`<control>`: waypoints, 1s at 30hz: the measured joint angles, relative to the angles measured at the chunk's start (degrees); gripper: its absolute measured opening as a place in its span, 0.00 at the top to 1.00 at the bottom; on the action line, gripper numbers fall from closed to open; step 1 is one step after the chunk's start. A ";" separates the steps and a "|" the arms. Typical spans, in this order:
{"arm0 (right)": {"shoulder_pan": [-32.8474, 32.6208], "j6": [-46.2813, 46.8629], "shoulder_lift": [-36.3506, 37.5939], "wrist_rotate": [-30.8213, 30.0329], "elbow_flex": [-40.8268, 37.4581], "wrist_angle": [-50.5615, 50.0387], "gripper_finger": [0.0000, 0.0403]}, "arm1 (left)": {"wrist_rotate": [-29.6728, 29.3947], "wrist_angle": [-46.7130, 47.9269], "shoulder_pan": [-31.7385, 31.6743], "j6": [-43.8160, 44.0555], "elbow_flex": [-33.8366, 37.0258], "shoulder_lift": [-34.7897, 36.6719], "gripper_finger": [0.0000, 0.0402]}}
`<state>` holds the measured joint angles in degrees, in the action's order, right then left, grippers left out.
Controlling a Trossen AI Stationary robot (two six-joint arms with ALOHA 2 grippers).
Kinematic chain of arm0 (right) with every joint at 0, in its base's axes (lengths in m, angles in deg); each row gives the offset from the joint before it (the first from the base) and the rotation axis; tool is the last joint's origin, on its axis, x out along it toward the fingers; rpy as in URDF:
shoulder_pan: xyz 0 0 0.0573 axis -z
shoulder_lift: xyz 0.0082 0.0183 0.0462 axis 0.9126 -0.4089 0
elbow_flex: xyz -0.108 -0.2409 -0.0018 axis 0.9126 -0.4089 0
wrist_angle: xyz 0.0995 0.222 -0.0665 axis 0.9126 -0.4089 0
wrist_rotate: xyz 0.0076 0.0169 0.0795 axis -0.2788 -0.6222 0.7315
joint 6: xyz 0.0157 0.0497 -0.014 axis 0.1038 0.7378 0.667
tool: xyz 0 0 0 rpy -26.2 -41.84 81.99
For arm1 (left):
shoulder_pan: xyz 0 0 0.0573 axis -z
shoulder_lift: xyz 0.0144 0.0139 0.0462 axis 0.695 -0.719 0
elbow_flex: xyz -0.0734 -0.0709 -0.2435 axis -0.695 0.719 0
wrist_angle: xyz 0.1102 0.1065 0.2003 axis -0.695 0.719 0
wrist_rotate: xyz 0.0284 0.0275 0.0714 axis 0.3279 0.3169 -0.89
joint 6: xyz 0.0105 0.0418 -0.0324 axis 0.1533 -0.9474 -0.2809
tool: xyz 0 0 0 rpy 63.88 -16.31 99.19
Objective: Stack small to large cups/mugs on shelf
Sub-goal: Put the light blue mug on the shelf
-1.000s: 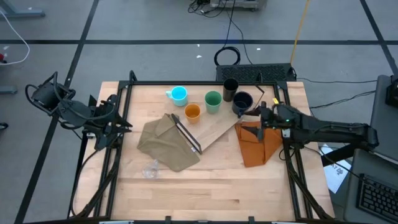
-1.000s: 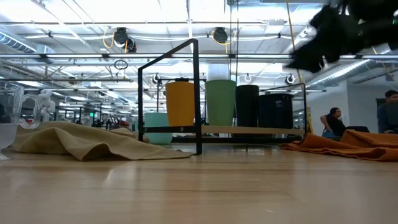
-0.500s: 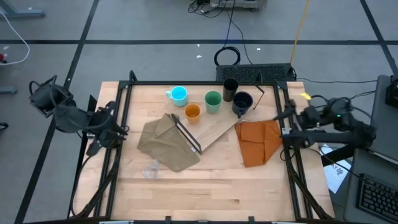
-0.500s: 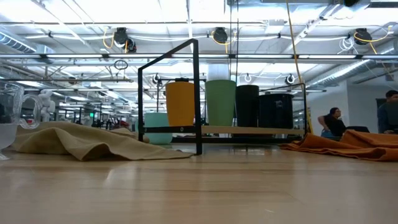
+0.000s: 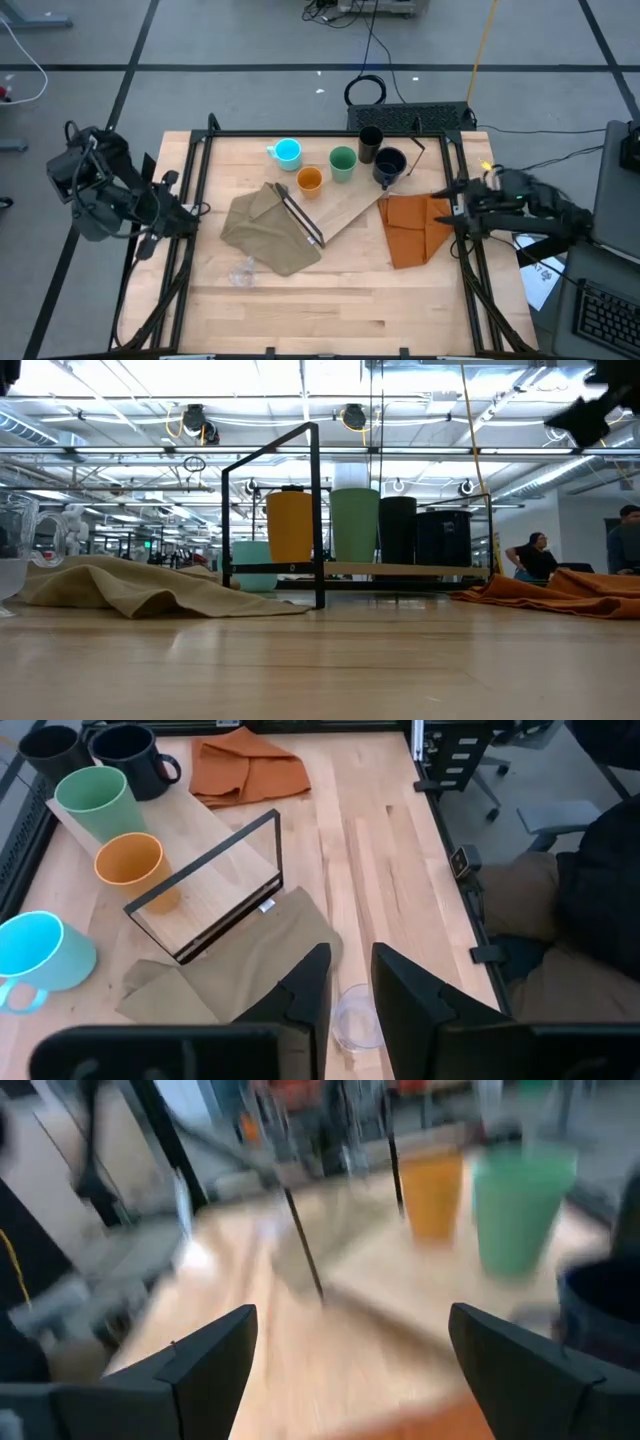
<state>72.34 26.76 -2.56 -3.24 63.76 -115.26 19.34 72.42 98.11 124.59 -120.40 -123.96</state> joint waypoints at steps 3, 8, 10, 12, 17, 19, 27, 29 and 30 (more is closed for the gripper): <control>0.50 -0.03 0.60 -0.20 -1.33 8.46 0.20 | -1.44 0.10 2.00 2.70 1.65 0.60 0.82; 0.62 -2.39 0.47 -2.71 -8.17 26.97 0.20 | -3.66 -0.23 4.38 4.40 3.14 0.93 0.82; 0.60 -4.33 -0.11 -4.25 -12.07 33.09 0.20 | -3.91 -0.27 4.96 5.28 3.24 0.85 0.82; 0.64 -5.05 -0.63 -4.62 -16.88 37.72 0.20 | -4.10 -0.29 5.53 6.15 3.24 0.65 0.82; 0.60 -4.59 -2.30 -4.47 -27.98 54.52 0.20 | -6.38 -0.38 6.92 6.61 3.24 0.47 0.82; 0.60 -4.63 -2.89 -4.37 -30.81 59.13 0.20 | -6.94 -0.38 7.08 6.67 3.24 0.49 0.82; 0.51 -3.12 -4.11 -4.00 -32.09 62.78 0.20 | -10.35 -0.61 7.01 5.74 3.24 0.45 0.82; 0.51 -2.11 -4.48 -4.00 -32.13 62.19 0.20 | -12.86 -0.62 7.01 3.96 3.24 0.42 0.82; 0.51 -0.99 -4.74 -4.00 -32.15 62.01 0.20 | -14.62 -0.64 6.87 3.25 3.24 0.37 0.82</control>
<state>72.84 25.77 -7.31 -7.24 31.61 -53.25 4.72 71.78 104.99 127.85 -117.16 -123.59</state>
